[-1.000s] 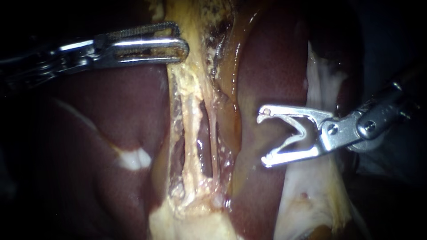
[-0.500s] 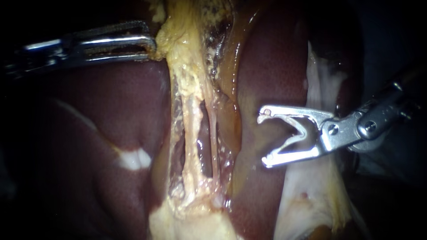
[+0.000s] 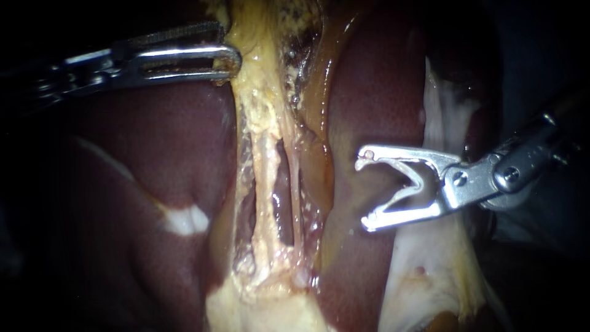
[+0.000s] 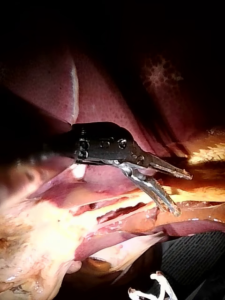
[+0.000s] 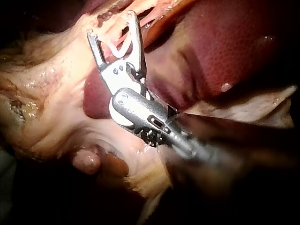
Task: Grabbing gallbladder
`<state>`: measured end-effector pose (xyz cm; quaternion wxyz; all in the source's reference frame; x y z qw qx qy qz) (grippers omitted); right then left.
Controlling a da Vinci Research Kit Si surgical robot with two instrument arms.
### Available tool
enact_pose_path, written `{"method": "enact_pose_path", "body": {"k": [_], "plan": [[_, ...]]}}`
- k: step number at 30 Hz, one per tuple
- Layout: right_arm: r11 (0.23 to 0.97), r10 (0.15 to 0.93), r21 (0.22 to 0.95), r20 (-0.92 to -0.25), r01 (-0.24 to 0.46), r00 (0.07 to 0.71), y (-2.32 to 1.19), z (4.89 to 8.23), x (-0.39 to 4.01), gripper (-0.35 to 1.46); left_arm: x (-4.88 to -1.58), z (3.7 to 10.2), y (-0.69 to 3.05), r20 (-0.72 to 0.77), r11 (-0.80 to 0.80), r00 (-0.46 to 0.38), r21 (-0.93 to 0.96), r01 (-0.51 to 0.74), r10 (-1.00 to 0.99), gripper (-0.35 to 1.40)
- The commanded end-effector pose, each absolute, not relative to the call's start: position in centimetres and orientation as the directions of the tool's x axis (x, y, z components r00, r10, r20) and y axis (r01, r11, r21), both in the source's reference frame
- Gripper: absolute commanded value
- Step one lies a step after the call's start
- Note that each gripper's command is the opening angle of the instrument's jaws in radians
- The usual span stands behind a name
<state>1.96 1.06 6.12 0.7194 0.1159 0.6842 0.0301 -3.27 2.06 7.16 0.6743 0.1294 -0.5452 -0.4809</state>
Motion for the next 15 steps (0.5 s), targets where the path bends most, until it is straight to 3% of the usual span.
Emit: {"method": "enact_pose_path", "body": {"k": [1, 9, 15], "plan": [[0.971, 0.202, 0.208, -0.977, 0.115, 0.062, 1.06, 6.12, 1.96, 0.60, -3.27, 7.18, 2.06, 0.611, 0.504, -0.056, 0.698, 0.508, -0.790, 0.51], [0.971, 0.202, 0.208, -0.977, 0.115, 0.062, 1.06, 6.12, 1.96, 0.60, -3.32, 7.32, 2.04, 0.607, 0.506, -0.031, 0.688, 0.521, -0.794, 0.51], [0.971, 0.202, 0.208, -0.977, 0.115, 0.062, 1.06, 6.11, 1.96, 0.60, -3.44, 7.39, 2.03, 0.603, 0.510, -0.013, 0.687, 0.518, -0.798, 0.39]]}}
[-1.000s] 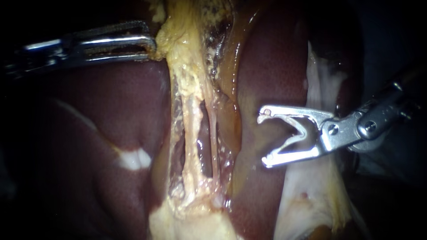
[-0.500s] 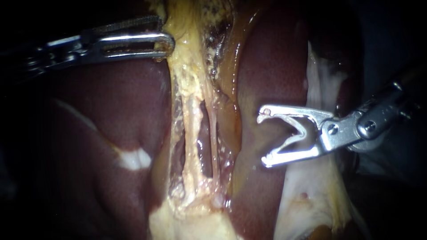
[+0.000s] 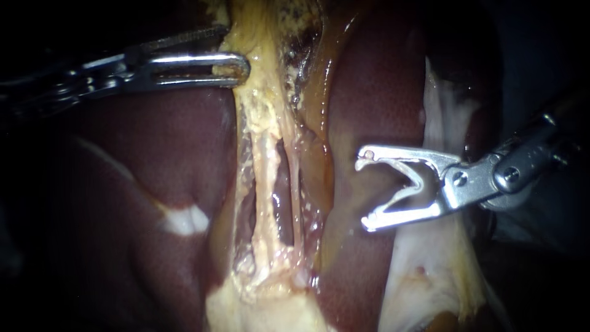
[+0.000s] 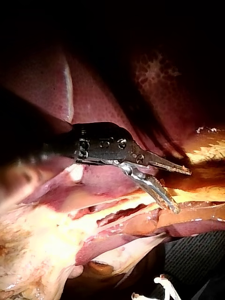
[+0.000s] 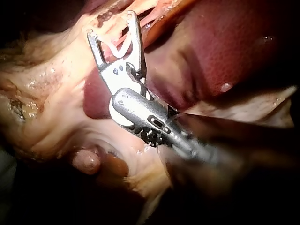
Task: Grabbing gallbladder
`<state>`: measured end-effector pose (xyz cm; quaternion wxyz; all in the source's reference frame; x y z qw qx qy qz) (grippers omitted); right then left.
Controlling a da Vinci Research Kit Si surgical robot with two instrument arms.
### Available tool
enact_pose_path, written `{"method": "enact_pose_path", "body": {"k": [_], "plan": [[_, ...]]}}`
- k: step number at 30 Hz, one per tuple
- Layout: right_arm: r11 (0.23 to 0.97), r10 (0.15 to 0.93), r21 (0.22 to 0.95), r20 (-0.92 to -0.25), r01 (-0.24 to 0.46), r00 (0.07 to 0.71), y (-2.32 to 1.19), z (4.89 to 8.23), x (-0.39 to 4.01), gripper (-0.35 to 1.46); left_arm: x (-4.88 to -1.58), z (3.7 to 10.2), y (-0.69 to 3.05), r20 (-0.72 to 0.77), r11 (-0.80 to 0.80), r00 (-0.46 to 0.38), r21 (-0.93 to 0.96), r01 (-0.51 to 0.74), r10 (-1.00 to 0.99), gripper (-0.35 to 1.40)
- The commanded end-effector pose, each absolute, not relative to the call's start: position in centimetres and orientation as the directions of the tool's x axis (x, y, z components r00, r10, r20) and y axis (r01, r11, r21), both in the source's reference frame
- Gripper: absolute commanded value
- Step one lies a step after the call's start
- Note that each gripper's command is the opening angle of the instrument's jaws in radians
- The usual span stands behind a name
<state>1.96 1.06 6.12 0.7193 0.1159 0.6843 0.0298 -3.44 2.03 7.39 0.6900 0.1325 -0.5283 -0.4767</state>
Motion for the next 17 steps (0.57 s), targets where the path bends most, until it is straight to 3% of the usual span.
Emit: {"method": "enact_pose_path", "body": {"k": [1, 3, 4, 17], "plan": [[0.971, 0.202, 0.208, -0.977, 0.115, 0.062, 1.06, 6.11, 1.96, 0.60, -3.43, 7.39, 2.04, 0.602, 0.510, -0.013, 0.687, 0.518, -0.798, 0.29], [0.971, 0.202, 0.208, -0.977, 0.116, 0.062, 1.06, 6.11, 1.96, 0.60, -3.41, 7.40, 2.06, 0.599, 0.511, -0.006, 0.688, 0.515, -0.801, 0.00], [0.971, 0.202, 0.208, -0.978, 0.116, 0.062, 1.06, 6.11, 1.96, 0.60, -3.38, 7.39, 2.07, 0.597, 0.513, -0.002, 0.691, 0.509, -0.803, -0.35], [0.971, 0.202, 0.208, -0.977, 0.115, 0.062, 1.06, 6.11, 1.96, 0.60, -3.27, 7.35, 2.09, 0.575, 0.513, 0.045, 0.689, 0.512, -0.817, -0.35]]}}
